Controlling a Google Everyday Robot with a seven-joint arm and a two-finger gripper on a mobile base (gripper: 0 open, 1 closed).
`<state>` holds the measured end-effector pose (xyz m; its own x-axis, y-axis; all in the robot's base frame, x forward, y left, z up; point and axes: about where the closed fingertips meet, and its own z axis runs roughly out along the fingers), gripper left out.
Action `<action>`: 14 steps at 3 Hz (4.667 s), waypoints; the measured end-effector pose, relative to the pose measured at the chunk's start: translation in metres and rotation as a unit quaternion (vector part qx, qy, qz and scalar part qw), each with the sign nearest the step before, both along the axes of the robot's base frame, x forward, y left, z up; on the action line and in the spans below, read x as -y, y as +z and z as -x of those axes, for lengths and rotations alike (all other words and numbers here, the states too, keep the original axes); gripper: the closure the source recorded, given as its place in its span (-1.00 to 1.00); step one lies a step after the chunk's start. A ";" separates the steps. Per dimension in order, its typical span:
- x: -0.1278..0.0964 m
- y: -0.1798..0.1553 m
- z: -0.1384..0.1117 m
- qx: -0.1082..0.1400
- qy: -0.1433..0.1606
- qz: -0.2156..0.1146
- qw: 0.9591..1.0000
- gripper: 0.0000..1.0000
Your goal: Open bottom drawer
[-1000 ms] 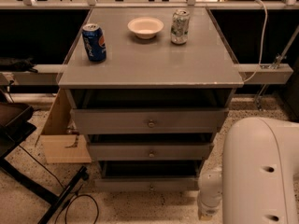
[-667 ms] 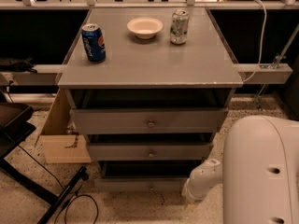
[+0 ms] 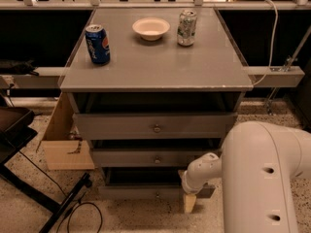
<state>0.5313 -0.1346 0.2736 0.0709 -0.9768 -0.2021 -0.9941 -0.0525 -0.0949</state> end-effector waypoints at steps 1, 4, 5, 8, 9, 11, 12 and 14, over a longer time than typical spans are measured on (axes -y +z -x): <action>-0.004 -0.004 0.001 -0.003 0.004 -0.001 1.000 -1.00; -0.041 -0.084 -0.019 -0.014 0.053 -0.008 0.998 -1.00; -0.042 -0.104 -0.025 -0.019 0.052 0.000 0.998 -1.00; 0.054 -0.081 0.026 -0.075 0.028 0.083 0.993 0.47; 0.076 -0.075 0.054 -0.100 0.016 0.097 0.990 0.92; 0.088 -0.077 0.081 -0.127 0.002 0.096 0.987 0.62; 0.088 -0.077 0.081 -0.127 0.002 0.096 0.987 0.00; 0.088 -0.077 0.081 -0.127 0.002 0.096 0.987 -0.93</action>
Offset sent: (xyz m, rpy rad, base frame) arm -0.0079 0.0482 -0.0857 0.0531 0.1076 0.1036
